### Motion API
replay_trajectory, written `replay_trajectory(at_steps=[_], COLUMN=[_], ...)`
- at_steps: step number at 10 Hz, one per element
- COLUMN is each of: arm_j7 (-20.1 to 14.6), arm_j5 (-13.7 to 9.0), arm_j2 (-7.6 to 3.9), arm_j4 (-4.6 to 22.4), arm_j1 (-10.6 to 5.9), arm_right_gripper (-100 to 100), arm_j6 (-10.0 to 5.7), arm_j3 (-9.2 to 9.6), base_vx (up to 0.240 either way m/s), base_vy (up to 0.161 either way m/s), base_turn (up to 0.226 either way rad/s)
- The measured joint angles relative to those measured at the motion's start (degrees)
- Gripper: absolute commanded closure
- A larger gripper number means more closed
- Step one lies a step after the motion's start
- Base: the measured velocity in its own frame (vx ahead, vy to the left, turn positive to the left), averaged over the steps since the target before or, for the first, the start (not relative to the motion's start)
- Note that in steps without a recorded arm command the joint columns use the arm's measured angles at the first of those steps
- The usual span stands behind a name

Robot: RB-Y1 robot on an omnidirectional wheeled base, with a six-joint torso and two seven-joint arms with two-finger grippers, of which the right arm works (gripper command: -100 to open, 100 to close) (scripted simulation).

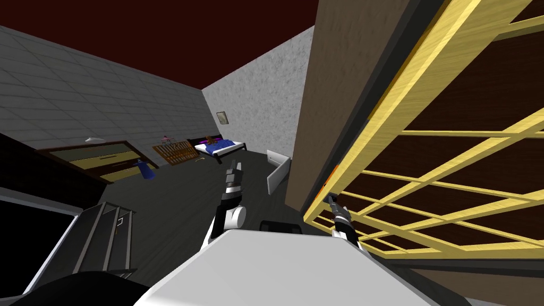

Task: Push the door open

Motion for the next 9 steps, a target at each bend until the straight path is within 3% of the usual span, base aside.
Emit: replay_trajectory(at_steps=[3, 5, 8, 9], arm_j7=[0.35, -0.05, -3.09, -4.26], arm_j5=[-0.3, -0.3, -1.07, -1.29], arm_j2=[-1.55, -2.23, -1.97, -1.73], arm_j4=[4.55, 5.89, 6.17, 5.25], arm_j1=[-2.19, -2.4, -3.58, -3.34], arm_right_gripper=[100, 100, 100, 100], arm_j6=[-1.81, -2.65, -4.12, -3.74], arm_j3=[-0.6, -0.47, 1.11, 1.67], base_vx=[-0.006, -0.012, -0.051, -0.06], base_vy=[0.003, 0.004, -0.033, -0.033], base_turn=[0.002, 0.057, 0.074, 0.05])
